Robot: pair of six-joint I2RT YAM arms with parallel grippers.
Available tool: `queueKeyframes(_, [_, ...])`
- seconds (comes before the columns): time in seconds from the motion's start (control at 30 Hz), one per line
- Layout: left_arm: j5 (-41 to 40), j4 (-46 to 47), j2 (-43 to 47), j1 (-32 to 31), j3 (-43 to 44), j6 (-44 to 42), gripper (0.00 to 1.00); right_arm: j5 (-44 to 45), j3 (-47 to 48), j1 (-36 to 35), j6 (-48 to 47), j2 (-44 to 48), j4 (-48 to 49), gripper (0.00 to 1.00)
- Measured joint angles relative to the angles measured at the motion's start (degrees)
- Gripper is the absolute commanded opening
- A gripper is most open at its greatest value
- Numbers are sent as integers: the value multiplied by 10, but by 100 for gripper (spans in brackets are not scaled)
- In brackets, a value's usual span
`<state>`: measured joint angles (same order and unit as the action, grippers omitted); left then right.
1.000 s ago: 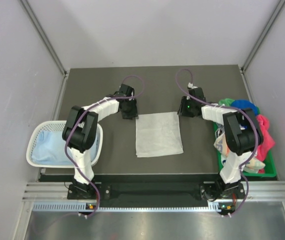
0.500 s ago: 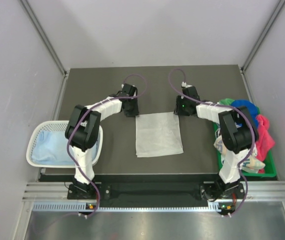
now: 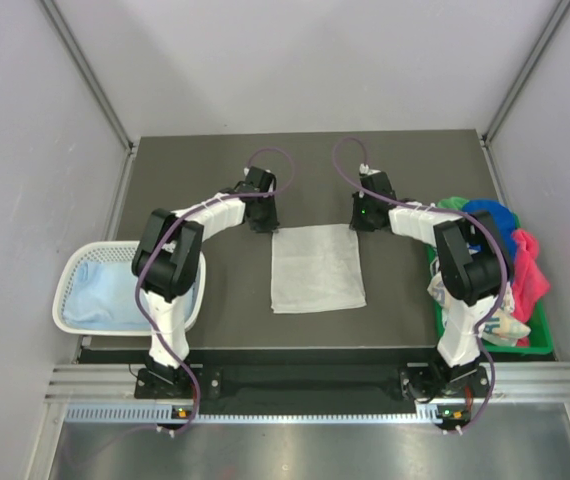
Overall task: Fold and stack the towels
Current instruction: Fold the towel
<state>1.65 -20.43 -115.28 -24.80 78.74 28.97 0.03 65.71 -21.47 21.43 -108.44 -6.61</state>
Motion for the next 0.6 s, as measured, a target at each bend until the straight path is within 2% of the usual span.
queueKeyframes(0.13, [-3,5,-4,-1,5,3,0,-2,1,3,0,0,-2,2])
queueKeyframes(0.33, [-15,17,-32,1,42,4,0,-31,14,20,2,-13,3,1])
queueKeyframes(0.6, [-1,93,-70,30,74,12,0,-62,37,56,6,-27,46,0])
